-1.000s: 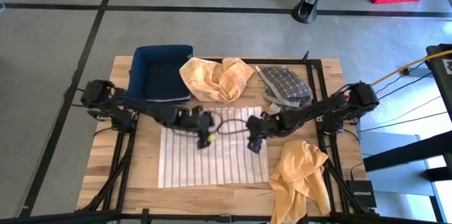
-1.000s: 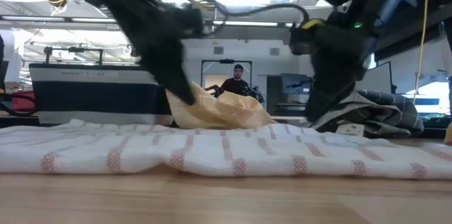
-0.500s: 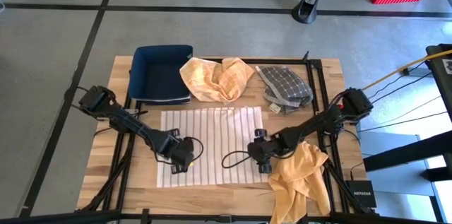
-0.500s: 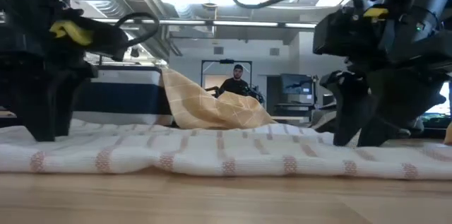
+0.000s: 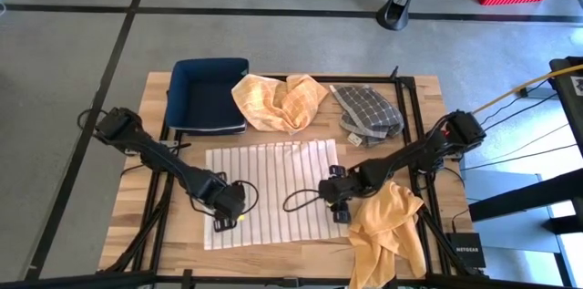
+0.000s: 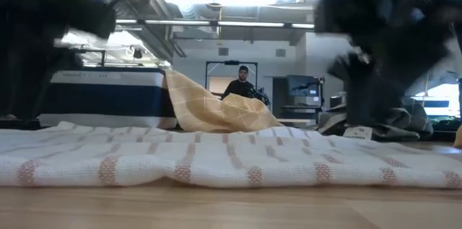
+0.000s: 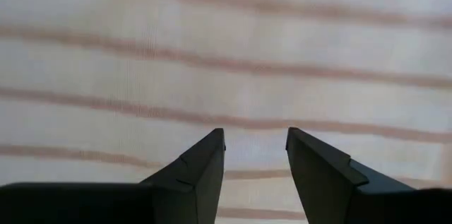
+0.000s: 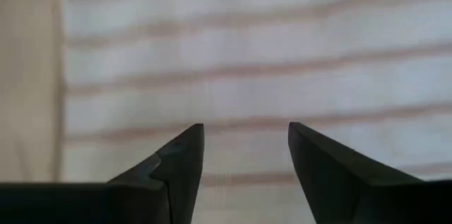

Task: Fold towel
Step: Fold the white towel

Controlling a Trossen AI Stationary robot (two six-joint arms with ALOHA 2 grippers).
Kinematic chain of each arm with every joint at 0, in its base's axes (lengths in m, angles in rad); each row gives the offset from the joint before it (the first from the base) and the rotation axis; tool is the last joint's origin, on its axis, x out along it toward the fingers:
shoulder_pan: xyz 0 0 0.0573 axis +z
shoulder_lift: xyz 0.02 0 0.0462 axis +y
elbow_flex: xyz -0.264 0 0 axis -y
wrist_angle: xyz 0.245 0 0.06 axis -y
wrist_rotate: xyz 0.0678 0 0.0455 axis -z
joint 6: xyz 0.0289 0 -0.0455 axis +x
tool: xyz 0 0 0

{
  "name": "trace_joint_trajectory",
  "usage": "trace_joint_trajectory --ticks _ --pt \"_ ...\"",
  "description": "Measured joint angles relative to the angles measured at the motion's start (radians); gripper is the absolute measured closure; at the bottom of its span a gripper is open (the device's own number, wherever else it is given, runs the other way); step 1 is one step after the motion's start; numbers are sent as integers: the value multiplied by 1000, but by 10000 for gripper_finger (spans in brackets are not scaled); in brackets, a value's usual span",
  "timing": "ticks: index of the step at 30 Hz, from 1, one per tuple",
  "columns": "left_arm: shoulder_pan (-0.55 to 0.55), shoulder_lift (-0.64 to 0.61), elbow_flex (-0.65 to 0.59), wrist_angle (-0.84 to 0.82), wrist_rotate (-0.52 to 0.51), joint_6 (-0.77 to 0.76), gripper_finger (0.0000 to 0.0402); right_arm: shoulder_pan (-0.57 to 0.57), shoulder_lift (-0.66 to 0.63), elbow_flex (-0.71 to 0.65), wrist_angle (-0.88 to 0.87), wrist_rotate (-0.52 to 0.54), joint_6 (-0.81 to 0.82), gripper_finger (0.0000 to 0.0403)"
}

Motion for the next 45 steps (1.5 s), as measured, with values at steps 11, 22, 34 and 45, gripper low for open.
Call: trace_joint_trajectory --ticks 11,22,34,45 --pt "24 -121 -68 -18 -167 9 253 -86 -34 34 -151 30 -90 194" --pt "92 -121 -191 120 -95 66 188 -120 -34 30 -144 46 -116 194" --pt "89 -125 -277 139 -90 147 174 -121 -35 -15 -52 48 -116 194" --pt "89 -124 -284 170 -79 151 187 -121 -35 -43 -59 50 -131 194"
